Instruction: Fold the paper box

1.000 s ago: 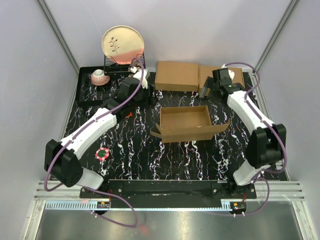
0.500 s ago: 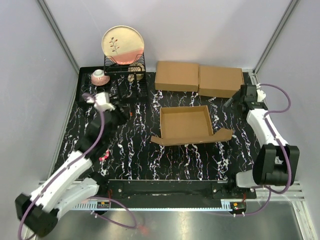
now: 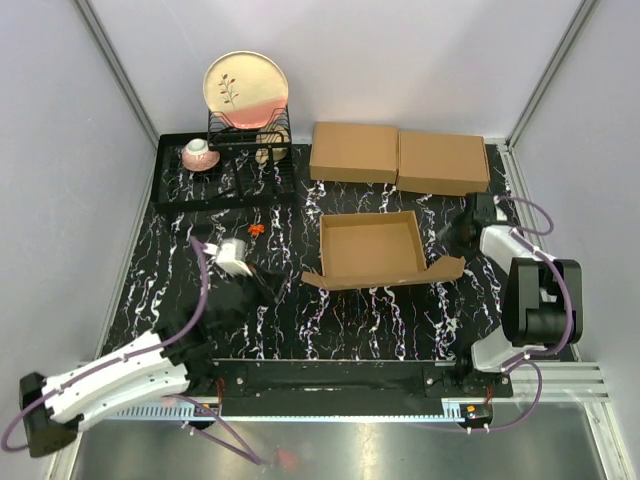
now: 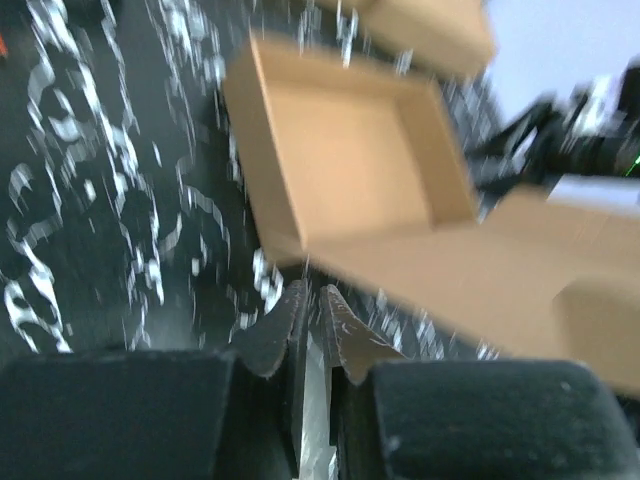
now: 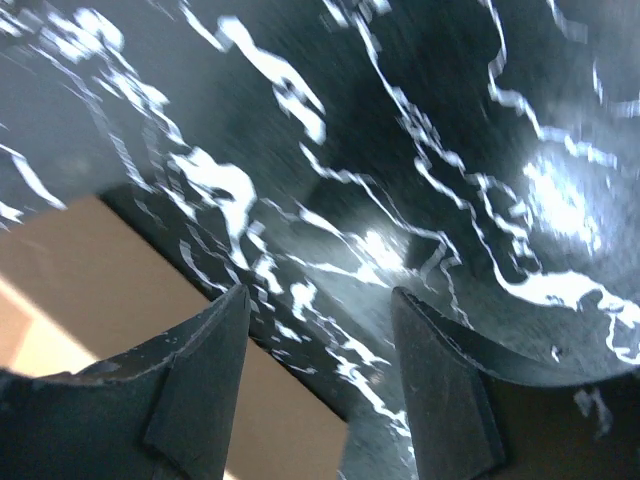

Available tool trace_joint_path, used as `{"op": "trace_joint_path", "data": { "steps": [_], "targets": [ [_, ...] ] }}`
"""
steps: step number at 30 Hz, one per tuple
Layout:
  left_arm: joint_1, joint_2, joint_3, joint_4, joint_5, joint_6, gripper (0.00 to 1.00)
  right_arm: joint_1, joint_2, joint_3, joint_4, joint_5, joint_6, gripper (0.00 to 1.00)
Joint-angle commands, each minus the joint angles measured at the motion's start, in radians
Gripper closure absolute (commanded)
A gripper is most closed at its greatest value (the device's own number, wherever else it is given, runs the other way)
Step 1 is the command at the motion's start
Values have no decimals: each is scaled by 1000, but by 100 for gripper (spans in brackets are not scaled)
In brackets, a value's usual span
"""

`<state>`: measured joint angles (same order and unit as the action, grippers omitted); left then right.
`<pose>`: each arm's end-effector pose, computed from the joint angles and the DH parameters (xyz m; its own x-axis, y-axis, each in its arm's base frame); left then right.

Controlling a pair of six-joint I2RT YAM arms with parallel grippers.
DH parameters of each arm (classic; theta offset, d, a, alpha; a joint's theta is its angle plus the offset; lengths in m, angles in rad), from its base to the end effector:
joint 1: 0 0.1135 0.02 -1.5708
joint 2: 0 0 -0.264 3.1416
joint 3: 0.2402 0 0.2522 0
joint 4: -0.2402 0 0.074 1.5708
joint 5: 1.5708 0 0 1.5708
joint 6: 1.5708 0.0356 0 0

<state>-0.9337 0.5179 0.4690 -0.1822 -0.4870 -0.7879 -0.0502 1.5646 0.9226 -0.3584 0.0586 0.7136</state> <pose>0.0972 -0.1033 0.2680 -0.4076 -0.5024 -0.7626 0.2133 0.7596 -0.6144 0.3091 -0.0176 0.1867 -0.5820 0.6835 -0.4405 0.6120 0.7249 0.3162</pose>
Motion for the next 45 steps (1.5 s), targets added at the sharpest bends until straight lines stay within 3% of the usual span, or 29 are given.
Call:
{"op": "trace_joint_path", "data": {
  "steps": [1,5,11,15,20,28,34,38,41,45],
  "targets": [
    [-160,106,-87,68,-16,-126,88,19,-75,-114,59,-56,24,36],
    [-241,241,-78,179,47,-96,90,38,-83,-191,88,-117,27,36],
    [-249,482,-86,446,143,-91,85,122,-101,-260,147,-155,73,36],
    [-243,562,-26,440,53,-57,79,200,-138,-283,151,-160,107,35],
    [-122,596,-7,418,39,-73,76,271,-221,-317,139,-158,148,35],
    [116,597,-4,441,96,-50,74,395,-325,-349,99,-131,187,35],
    [226,512,-6,423,77,16,72,421,-422,-350,44,-85,153,35],
    [302,433,-9,342,67,29,71,423,-512,-324,-8,80,132,32],
    [338,357,6,259,32,24,71,423,-558,-243,1,205,46,29],
    [351,280,62,141,-18,38,69,421,-421,-57,105,296,-183,24]
  ]
}}
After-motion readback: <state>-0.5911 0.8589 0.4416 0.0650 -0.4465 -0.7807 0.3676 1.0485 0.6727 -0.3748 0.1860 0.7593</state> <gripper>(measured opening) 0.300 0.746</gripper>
